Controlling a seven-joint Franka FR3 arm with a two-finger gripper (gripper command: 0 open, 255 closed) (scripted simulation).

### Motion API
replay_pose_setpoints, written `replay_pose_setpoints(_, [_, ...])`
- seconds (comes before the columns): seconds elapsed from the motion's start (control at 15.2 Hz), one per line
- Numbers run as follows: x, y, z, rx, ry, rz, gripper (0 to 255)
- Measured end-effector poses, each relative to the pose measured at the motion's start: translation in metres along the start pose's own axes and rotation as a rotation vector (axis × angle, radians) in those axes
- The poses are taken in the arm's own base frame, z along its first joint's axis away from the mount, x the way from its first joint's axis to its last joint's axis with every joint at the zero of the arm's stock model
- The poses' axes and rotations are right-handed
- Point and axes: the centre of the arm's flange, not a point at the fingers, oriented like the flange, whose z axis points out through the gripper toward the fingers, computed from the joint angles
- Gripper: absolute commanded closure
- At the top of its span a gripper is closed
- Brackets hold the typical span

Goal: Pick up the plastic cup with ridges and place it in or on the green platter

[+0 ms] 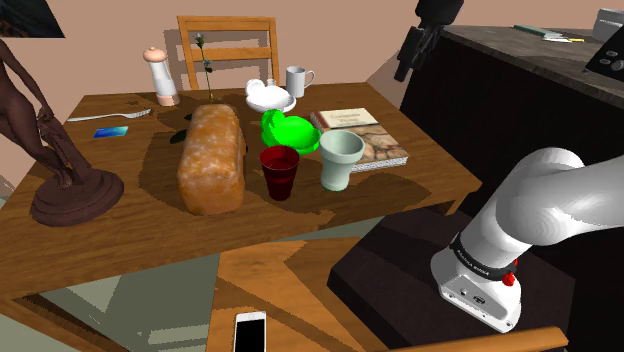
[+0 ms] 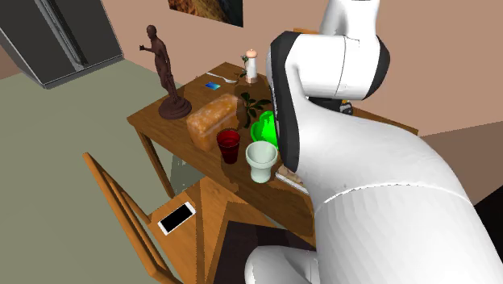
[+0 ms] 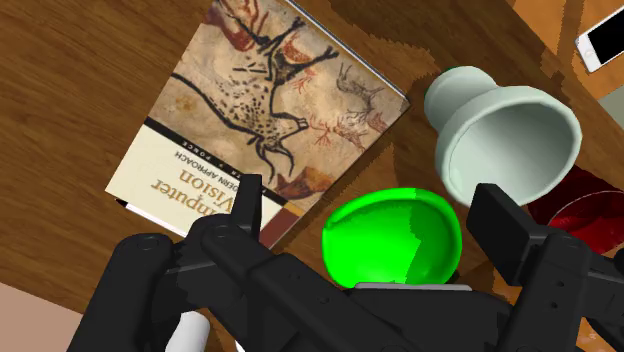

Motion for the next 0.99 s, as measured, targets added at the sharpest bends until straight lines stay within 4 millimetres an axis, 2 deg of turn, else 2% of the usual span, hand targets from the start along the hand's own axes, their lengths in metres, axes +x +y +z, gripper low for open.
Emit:
replay_pose_setpoints(0.13, [0.001,-0.004,0.005,0.004,0.0,0.003,0])
replay_pose_setpoints(0.66, [0.035,-0.059,0.06,0.072,-0.001,0.053,0])
replay_pose_setpoints(0.99, [0.058,-0.108,0.099,0.116,-0.002,0.087,0])
